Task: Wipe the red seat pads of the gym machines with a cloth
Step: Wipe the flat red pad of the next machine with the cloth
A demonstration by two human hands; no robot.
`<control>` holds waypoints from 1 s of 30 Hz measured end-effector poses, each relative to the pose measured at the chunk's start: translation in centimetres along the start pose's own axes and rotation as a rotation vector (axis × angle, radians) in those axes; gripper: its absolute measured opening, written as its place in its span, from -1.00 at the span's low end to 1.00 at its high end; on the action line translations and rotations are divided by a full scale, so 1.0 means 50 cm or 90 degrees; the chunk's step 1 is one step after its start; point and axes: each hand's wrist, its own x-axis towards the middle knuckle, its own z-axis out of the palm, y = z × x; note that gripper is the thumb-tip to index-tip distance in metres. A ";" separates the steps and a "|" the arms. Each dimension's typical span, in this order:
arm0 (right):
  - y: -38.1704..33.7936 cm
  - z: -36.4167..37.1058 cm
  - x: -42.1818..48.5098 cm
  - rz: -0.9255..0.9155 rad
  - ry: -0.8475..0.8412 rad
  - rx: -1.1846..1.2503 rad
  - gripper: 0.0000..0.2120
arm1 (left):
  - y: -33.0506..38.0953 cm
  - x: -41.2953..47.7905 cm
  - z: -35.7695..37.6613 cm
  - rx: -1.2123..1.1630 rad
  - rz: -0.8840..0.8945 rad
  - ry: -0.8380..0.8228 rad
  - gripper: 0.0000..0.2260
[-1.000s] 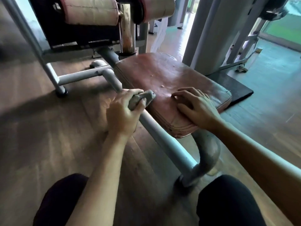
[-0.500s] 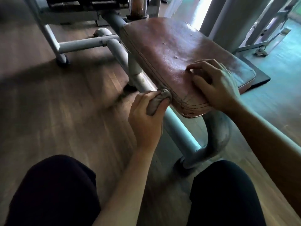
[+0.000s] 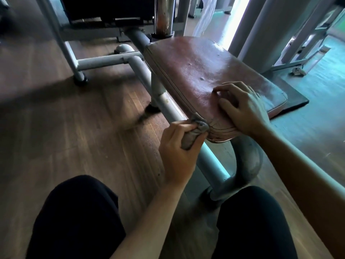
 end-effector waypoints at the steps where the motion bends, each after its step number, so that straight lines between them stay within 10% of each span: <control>1: 0.001 -0.001 0.000 -0.001 -0.001 0.000 -0.62 | -0.008 0.007 -0.001 0.006 -0.011 -0.002 -0.82; 30: -0.067 0.101 0.185 -0.050 -0.121 -0.031 -0.77 | -0.039 0.068 -0.050 0.036 0.073 -0.143 -0.80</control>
